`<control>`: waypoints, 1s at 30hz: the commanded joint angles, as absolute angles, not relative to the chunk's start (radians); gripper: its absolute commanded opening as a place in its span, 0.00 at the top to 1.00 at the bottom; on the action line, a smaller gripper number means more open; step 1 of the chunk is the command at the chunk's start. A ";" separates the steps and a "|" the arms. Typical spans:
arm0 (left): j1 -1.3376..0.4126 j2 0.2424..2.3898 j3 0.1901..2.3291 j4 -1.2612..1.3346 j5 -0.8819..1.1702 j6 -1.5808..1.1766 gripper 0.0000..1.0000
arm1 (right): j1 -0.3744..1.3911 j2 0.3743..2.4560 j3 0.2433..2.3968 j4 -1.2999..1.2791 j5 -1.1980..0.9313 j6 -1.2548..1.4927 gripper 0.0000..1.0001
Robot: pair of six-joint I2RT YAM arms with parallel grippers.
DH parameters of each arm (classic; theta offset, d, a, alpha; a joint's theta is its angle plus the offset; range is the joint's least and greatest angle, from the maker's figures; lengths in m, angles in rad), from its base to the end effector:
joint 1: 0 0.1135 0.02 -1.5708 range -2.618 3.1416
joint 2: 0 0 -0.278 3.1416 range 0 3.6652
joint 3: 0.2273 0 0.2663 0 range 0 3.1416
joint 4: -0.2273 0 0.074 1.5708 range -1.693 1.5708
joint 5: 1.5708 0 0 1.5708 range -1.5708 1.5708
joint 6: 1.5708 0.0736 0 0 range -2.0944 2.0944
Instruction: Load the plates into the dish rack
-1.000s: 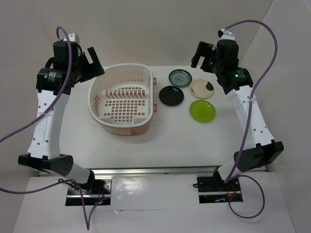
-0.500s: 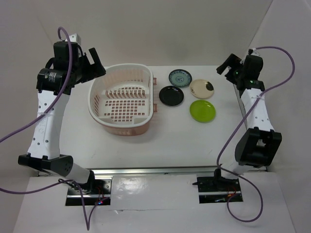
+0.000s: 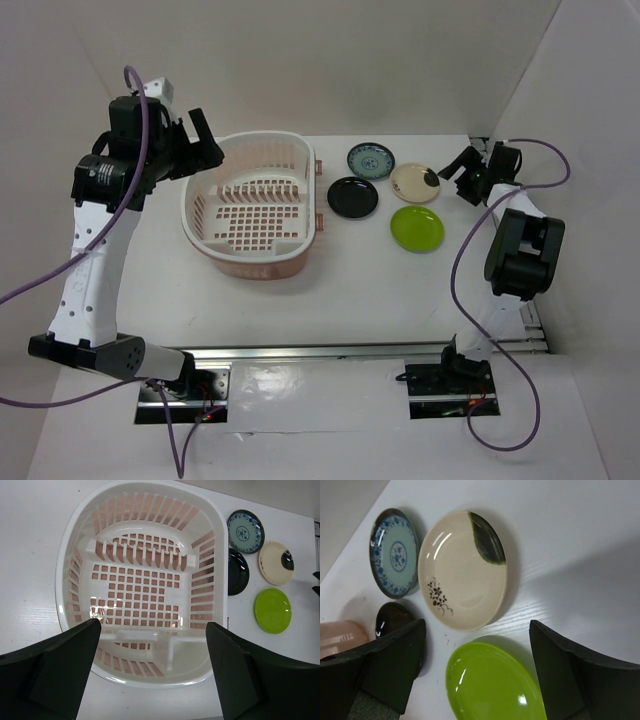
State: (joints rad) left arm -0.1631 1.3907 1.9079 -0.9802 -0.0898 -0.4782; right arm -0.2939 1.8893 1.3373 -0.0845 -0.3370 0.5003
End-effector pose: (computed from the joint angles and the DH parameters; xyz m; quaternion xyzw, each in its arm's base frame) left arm 0.2950 -0.0419 0.5017 -0.1566 0.8354 -0.1294 0.5107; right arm 0.4615 -0.1143 0.2073 0.2708 0.8409 0.1947 0.4262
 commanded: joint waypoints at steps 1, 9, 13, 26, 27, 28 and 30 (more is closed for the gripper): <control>-0.169 1.362 1.927 -0.937 -0.066 -0.454 0.00 | -0.299 1.916 1.319 0.003 -0.373 0.477 0.10; -0.178 1.381 1.947 -0.937 -0.022 -0.443 0.00 | -0.299 2.046 1.350 0.003 -0.367 0.442 0.17; -0.178 1.381 1.947 -0.937 -0.032 -0.443 0.00 | -0.299 2.106 1.387 -0.006 -0.376 0.433 0.23; -0.178 1.390 1.937 -0.937 -0.023 -0.443 0.00 | -0.262 2.236 1.454 0.003 -0.414 0.466 0.33; -0.178 1.390 1.937 -0.937 -0.023 -0.443 0.00 | -0.262 2.237 1.465 0.003 -0.414 0.477 0.33; -0.178 1.390 1.937 -0.937 -0.023 -0.443 0.00 | -0.262 2.247 1.465 0.003 -0.414 0.477 0.33; -0.178 1.390 1.937 -0.937 -0.023 -0.443 0.00 | -0.253 2.258 1.474 0.003 -0.401 0.477 0.36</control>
State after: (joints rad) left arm -0.1749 1.3914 1.9095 -0.9657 -0.0418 -0.4679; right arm -0.2722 2.1933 1.4647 0.0319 -0.4236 0.4747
